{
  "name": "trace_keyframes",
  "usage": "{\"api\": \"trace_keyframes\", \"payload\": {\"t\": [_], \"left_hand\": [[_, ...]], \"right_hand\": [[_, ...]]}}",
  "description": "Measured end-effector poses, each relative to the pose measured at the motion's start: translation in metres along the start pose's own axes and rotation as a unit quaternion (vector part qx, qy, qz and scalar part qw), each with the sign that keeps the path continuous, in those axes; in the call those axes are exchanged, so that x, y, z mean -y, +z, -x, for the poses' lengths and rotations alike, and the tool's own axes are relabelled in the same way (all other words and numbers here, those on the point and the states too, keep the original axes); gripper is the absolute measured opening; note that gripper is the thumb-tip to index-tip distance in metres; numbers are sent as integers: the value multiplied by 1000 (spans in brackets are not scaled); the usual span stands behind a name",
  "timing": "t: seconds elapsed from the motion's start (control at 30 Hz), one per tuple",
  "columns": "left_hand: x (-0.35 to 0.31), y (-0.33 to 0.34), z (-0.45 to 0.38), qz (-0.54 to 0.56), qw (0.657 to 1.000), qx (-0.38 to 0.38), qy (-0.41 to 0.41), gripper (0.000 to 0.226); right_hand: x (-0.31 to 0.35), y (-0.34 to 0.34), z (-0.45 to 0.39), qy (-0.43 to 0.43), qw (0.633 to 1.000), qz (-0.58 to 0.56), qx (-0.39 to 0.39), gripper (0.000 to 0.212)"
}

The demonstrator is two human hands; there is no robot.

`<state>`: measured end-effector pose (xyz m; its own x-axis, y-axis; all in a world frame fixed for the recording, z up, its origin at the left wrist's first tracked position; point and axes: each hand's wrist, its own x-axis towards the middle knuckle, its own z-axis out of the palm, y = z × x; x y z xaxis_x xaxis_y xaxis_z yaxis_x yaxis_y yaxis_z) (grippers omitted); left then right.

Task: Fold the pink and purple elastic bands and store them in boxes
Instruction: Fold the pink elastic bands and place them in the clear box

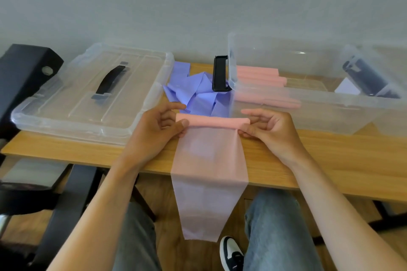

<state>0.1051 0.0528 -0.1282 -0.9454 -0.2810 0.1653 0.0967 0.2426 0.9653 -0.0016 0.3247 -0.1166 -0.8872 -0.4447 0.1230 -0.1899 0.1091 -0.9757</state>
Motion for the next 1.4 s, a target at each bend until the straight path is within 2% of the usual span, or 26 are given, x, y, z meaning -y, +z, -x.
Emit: {"api": "trace_keyframes", "payload": {"t": [0.1, 0.27, 0.37, 0.57, 0.67, 0.8, 0.97, 1.03, 1.27, 1.4], "left_hand": [[0, 1, 1, -34, 999, -10, 4, 33], [-1, 4, 4, -72, 997, -28, 8, 13], [-3, 4, 5, -88, 996, -20, 15, 9], [-8, 1, 7, -6, 1000, 7, 8, 14], [-9, 2, 7, 27, 1000, -5, 3, 13], [-5, 1, 6, 15, 1000, 0, 2, 5], [-1, -4, 5, 8, 1000, 8, 10, 26], [-2, -2, 6, -2, 1000, 6, 11, 28], [-1, 3, 7, -72, 997, -14, 21, 12], [0, 4, 6, -82, 996, -5, 20, 9]], "right_hand": [[-2, -1, 0, -20, 997, 73, -17, 33], [-5, 4, 3, -59, 986, 147, -54, 18], [-3, 7, 4, -70, 987, 134, -46, 13], [1, 3, 8, -53, 998, 46, -5, 15], [2, 3, 10, -32, 999, 17, 2, 15], [2, 1, 8, -35, 999, 35, -5, 8], [2, 0, 9, -31, 999, 33, -16, 25], [0, -1, 9, -27, 999, 32, -20, 27], [-3, 2, 8, -59, 992, 106, -45, 6], [1, 1, 11, -64, 993, 93, -25, 9]]}}
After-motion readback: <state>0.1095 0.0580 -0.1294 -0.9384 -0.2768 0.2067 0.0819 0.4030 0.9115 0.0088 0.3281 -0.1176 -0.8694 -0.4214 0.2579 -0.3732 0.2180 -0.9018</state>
